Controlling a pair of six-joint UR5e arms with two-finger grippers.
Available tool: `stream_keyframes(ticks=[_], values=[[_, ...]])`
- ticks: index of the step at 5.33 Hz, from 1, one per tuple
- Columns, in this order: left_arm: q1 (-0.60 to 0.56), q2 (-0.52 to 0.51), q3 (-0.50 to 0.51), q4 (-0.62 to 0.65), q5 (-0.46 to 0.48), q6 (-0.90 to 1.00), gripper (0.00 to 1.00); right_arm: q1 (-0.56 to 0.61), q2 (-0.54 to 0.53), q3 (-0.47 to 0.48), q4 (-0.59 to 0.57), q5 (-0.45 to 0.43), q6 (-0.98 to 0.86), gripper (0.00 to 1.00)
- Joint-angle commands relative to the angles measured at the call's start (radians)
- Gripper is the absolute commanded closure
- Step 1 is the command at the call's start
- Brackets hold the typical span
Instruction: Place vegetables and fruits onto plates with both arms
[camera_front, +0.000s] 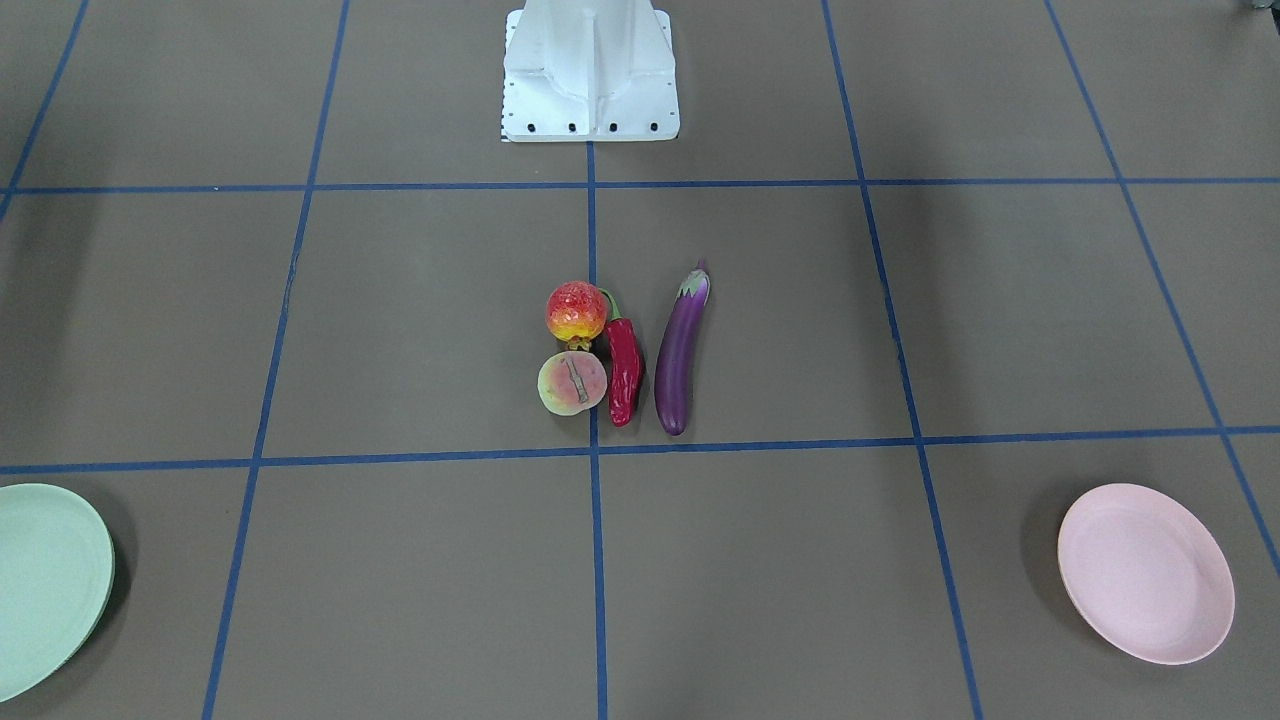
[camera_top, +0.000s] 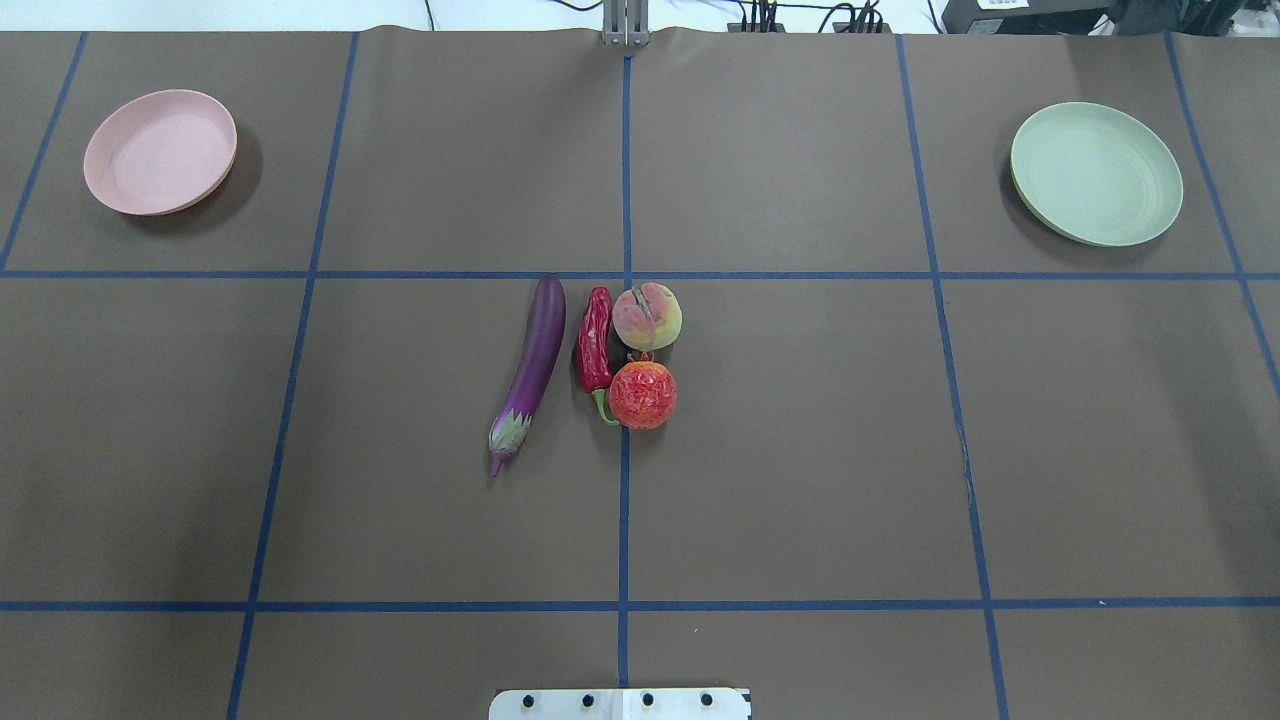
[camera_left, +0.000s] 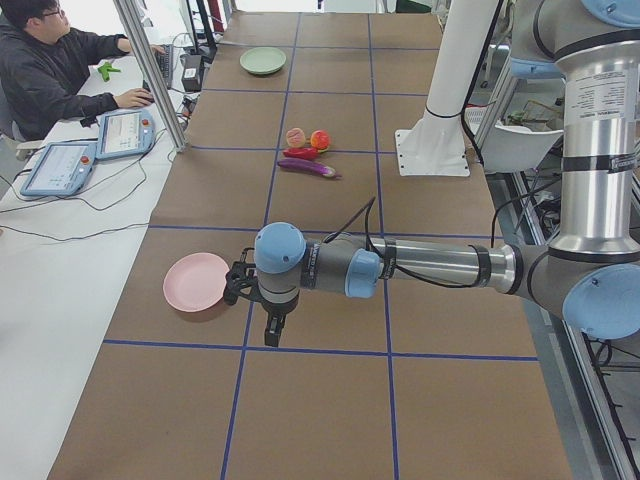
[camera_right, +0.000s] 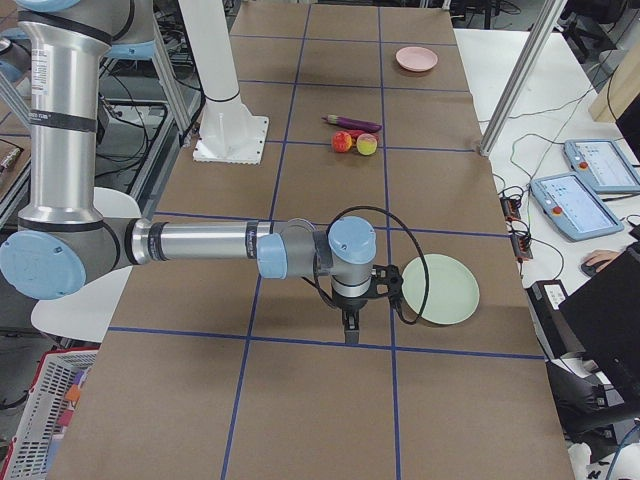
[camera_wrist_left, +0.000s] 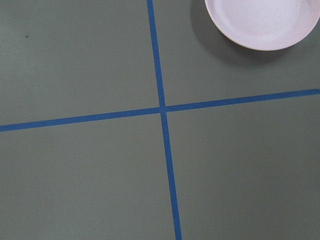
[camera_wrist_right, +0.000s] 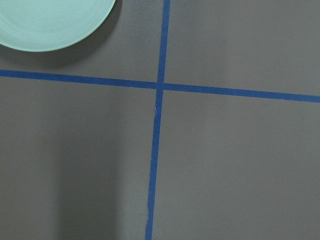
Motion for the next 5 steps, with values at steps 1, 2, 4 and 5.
stream_keyframes(ticks=[1, 2, 4, 5], values=[[0.0, 0.0, -0.004, -0.004, -0.001, 0.002, 0.0, -0.001, 0.007, 0.005, 0.05, 0.026, 0.001, 0.0], [0.002, -0.011, -0.007, -0.005, -0.002, 0.002, 0.0, -0.005, 0.015, 0.007, 0.109, 0.076, 0.002, 0.0], [0.002, -0.026, -0.016, -0.019, -0.001, 0.0, 0.0, -0.082, 0.113, -0.013, 0.126, 0.135, 0.01, 0.0], [0.002, -0.026, -0.016, -0.025, -0.002, 0.0, 0.0, -0.163, 0.17, 0.004, 0.131, 0.136, 0.123, 0.0]])
